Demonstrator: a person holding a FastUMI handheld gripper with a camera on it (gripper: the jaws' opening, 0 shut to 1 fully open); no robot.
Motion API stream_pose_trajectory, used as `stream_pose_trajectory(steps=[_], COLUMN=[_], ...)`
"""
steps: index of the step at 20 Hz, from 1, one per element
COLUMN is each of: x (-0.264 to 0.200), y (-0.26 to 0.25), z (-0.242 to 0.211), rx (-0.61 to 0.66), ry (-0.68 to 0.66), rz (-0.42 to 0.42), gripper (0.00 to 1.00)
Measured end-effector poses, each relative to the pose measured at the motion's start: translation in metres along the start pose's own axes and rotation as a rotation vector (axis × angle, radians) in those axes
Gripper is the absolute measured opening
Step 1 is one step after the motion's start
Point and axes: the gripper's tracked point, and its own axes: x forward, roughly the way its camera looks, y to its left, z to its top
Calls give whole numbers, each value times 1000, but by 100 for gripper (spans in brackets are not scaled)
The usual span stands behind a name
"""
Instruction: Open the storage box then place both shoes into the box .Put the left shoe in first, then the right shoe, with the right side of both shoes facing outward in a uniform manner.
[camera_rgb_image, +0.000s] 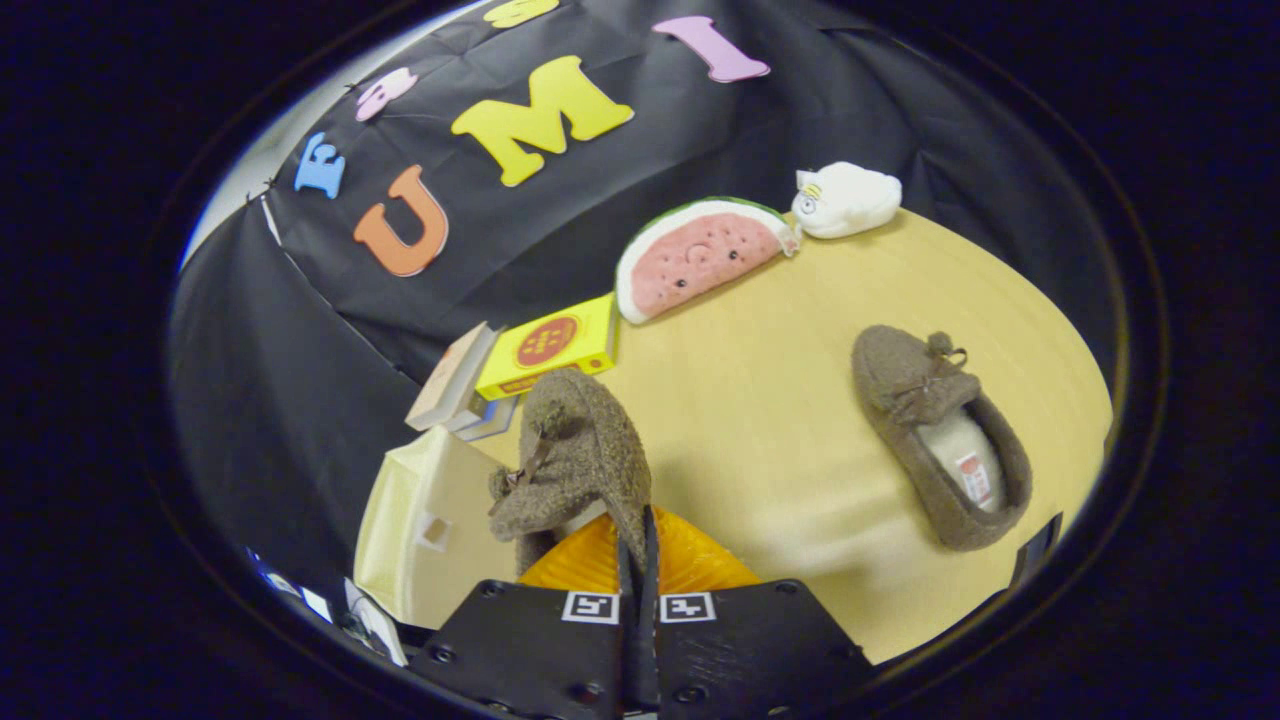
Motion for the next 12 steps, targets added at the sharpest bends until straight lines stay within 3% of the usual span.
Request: stream_pose_trajectory(steps=[5, 12], x=[-8, 38], y=[119, 236], z=[6, -49], rx=[-10, 17], ry=[-45, -15], rz=[52, 72], gripper=[0, 0])
